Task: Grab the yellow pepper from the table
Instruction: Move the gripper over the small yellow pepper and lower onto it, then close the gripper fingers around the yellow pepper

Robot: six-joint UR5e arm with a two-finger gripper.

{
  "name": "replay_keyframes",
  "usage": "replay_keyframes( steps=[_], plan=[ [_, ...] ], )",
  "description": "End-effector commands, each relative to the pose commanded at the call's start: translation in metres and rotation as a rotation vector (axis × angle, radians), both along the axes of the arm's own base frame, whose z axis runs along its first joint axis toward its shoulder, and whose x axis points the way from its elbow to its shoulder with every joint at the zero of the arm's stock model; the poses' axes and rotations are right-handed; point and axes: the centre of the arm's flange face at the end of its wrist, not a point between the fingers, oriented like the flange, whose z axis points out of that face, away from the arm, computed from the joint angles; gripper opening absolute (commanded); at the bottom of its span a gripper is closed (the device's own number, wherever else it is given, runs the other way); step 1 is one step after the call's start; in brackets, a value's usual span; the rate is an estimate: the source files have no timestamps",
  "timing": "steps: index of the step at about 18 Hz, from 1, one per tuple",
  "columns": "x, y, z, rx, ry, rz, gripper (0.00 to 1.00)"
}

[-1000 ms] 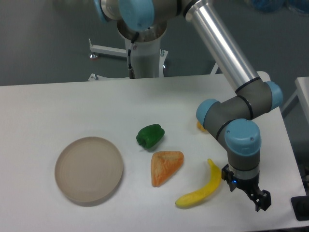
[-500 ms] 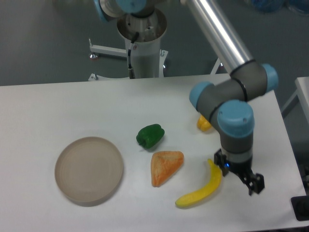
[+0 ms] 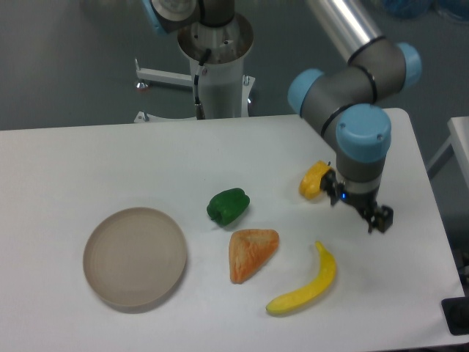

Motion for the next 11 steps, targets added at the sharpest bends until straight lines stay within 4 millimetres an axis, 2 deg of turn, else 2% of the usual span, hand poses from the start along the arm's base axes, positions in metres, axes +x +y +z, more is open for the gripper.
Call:
replay_keyframes(
  steps=[3, 5, 11],
  plan=[
    [0.020, -0.017, -0.021, -0.031, -0.045, 0.005, 1.00],
    [0.024, -0.030, -0.031, -0.029, -0.051, 0.013, 1.00],
    [0.034, -0.041, -0.058, -0.033, -0.060, 0.016, 1.00]
  ],
)
